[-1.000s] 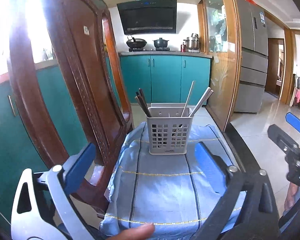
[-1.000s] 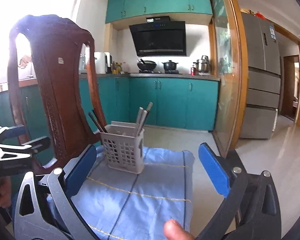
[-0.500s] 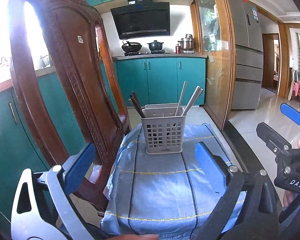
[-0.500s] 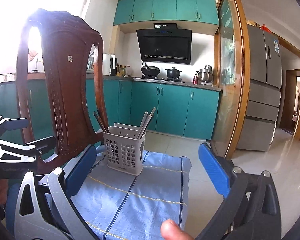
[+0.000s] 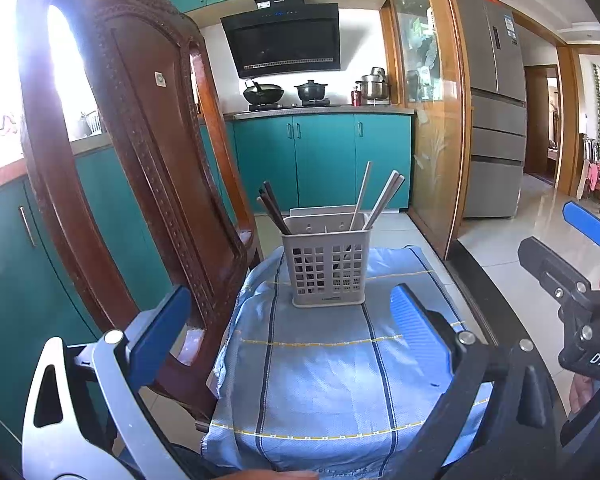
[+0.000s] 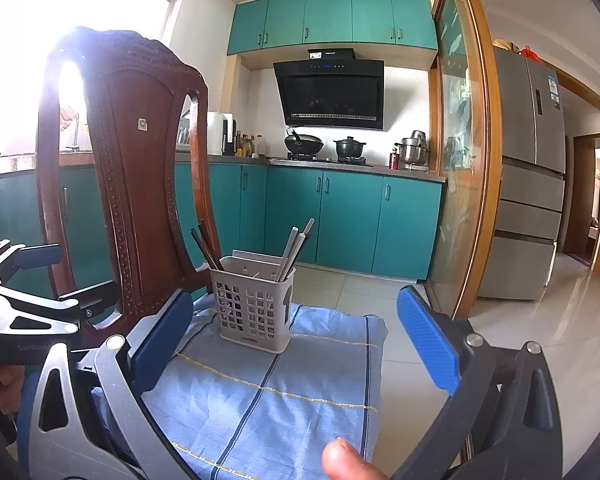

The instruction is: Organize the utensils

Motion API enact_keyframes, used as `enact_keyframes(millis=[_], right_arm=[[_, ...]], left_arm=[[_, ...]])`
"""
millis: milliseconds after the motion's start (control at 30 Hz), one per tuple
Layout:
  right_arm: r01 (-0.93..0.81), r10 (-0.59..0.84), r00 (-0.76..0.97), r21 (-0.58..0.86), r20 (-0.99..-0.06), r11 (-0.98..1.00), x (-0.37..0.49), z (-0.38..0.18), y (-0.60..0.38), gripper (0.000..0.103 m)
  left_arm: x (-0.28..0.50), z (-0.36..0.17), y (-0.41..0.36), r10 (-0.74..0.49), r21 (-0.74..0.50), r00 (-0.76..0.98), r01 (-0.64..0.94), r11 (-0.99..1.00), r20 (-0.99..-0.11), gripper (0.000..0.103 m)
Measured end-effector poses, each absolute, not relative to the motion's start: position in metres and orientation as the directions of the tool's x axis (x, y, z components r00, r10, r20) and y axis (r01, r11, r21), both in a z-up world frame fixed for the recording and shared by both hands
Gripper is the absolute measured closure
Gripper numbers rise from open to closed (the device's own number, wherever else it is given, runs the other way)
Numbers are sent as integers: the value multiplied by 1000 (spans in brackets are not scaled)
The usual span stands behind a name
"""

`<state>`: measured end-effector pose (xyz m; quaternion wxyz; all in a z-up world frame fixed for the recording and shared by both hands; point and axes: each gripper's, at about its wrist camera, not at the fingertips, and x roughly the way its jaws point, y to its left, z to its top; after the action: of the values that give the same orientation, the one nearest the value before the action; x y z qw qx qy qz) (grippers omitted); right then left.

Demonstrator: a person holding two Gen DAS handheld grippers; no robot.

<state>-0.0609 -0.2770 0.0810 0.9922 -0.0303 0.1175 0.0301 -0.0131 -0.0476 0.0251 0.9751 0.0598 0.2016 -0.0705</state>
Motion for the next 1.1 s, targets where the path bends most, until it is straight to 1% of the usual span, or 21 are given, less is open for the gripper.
enact_keyframes(millis=[367, 1100], right_arm=[[-71, 52, 972, -74, -229, 995, -60, 83, -273, 3], [-81, 65, 973, -67, -223, 994, -63, 87, -280, 3]], left_arm=[[-16, 27, -51, -111, 93, 911, 160, 983, -398, 4], [-22, 30, -62, -111, 106, 912, 165, 981, -395, 4]])
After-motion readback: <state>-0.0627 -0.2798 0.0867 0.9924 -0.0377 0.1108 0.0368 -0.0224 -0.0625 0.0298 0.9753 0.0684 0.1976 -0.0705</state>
